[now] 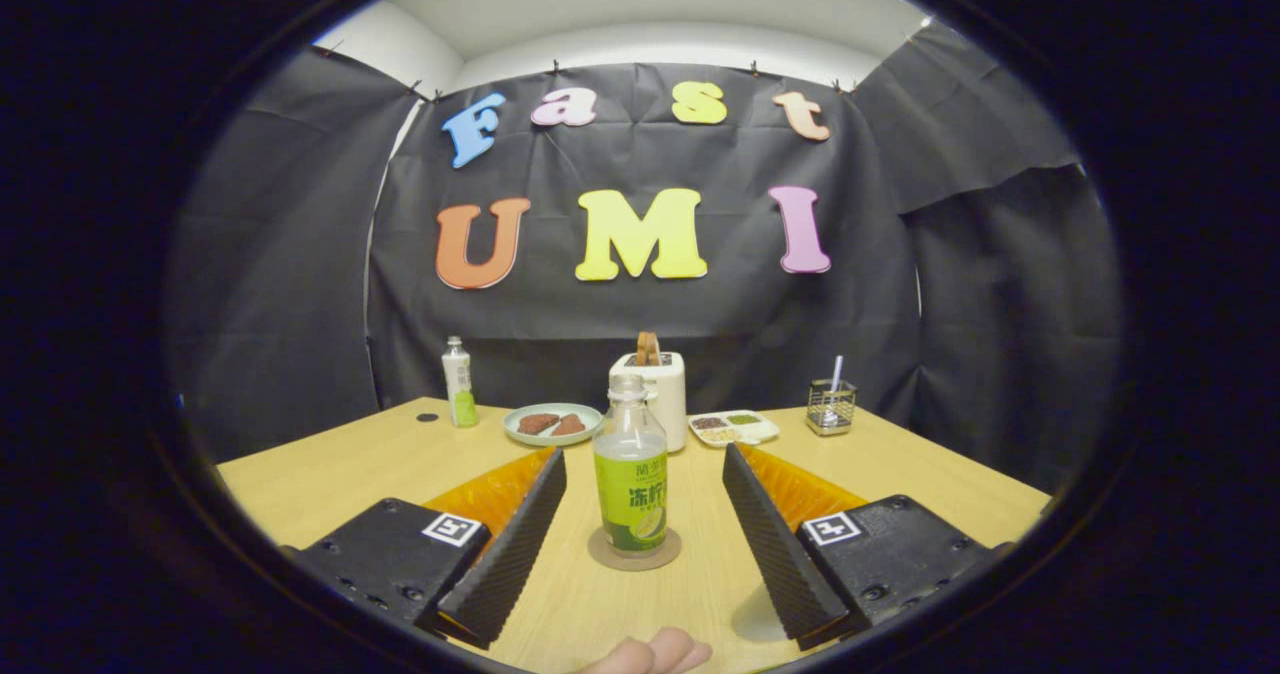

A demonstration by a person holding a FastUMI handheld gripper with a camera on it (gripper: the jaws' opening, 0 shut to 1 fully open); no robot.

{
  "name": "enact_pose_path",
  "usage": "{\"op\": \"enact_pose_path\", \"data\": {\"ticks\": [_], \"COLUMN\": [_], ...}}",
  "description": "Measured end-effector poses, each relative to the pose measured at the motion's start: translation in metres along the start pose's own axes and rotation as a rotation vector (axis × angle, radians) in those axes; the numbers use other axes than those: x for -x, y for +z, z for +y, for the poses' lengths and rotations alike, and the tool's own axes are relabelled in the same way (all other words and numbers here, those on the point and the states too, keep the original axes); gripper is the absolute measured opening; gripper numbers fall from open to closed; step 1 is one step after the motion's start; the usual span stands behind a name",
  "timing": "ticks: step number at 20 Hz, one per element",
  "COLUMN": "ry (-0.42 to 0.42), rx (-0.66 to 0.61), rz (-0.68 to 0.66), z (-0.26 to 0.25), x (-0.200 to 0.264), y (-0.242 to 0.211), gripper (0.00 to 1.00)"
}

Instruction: Take the bottle from table, then pour the juice into the cup, finally place the bottle on the coaster

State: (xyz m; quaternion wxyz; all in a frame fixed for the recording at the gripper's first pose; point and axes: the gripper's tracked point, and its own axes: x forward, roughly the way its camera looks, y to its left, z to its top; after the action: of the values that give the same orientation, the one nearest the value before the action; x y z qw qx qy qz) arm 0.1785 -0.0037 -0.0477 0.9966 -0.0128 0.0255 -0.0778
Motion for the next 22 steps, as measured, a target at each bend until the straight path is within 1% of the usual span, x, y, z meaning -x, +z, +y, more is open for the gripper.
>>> {"op": "enact_pose_path", "data": {"ticks": [2, 3, 7, 9, 12, 13, 15, 18, 22], "ry": [0.001, 0.016, 0.077, 0.102, 0.116, 0.112, 0.06, -0.015, -0.087], "rx": [0.032, 0.035, -0.041, -0.052, -0.053, -0.049, -0.025, 0.0, -0.014], "rz": [0.015, 0.016, 0.005, 0.013, 0.01, 0.017, 0.021, -0.016, -0.05], "z": [0.006, 0.012, 0.031, 0.038, 0.039, 0.036, 0.021, 0.002, -0.013], "x": [0.026, 0.039, 0.092, 0.119, 0.159, 0.171, 0.192, 0.222, 0.253], "y": [0.007, 0.01, 0.016, 0.017, 0.016, 0.014, 0.009, 0.012, 0.014], "gripper": [1.0, 1.0, 1.0, 1.0, 1.0, 1.0, 1.0, 1.0, 1.0]}}
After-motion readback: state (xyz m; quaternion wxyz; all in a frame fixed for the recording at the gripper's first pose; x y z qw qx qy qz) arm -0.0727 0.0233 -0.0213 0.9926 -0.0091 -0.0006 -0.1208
